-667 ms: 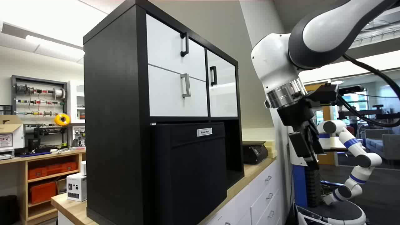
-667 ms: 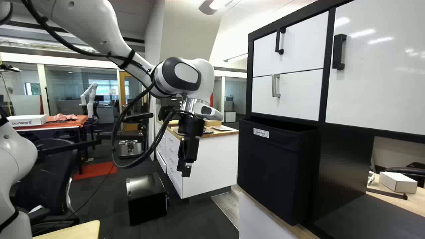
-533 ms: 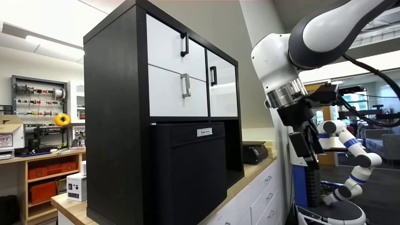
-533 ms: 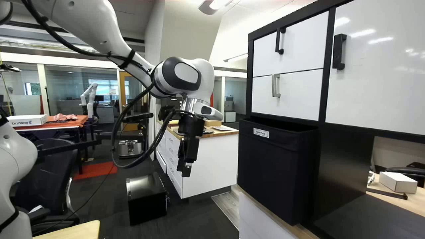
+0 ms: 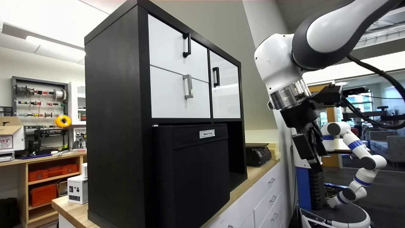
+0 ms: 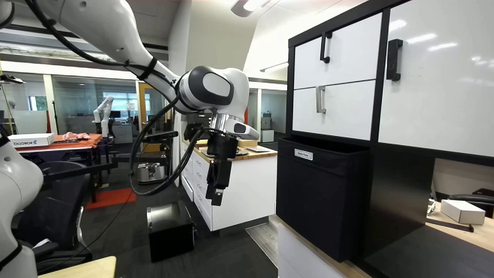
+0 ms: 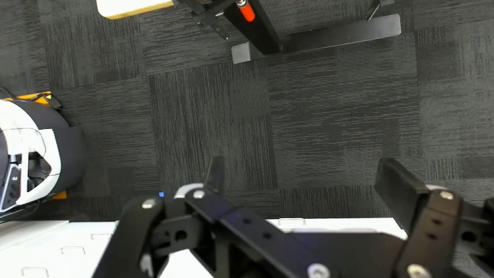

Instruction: Open the bottom drawer on the left side of the cabinet

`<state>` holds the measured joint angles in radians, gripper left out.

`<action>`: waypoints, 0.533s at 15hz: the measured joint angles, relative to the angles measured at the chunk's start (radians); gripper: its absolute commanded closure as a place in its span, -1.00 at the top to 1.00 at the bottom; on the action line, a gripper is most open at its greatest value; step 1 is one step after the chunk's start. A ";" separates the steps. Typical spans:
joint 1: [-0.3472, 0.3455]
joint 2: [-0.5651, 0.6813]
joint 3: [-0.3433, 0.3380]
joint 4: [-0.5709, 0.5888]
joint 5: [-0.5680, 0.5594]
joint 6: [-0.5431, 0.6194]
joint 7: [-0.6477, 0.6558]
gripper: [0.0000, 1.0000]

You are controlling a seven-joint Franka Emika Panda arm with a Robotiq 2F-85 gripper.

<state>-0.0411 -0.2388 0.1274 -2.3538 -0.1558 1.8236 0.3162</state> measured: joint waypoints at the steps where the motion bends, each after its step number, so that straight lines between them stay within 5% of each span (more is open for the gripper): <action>1: 0.003 0.000 -0.001 0.000 0.000 0.007 0.000 1.00; 8: 0.016 -0.028 -0.001 0.025 -0.001 0.155 0.000 1.00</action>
<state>-0.0256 -0.2671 0.1259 -2.3285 -0.1566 1.9784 0.3161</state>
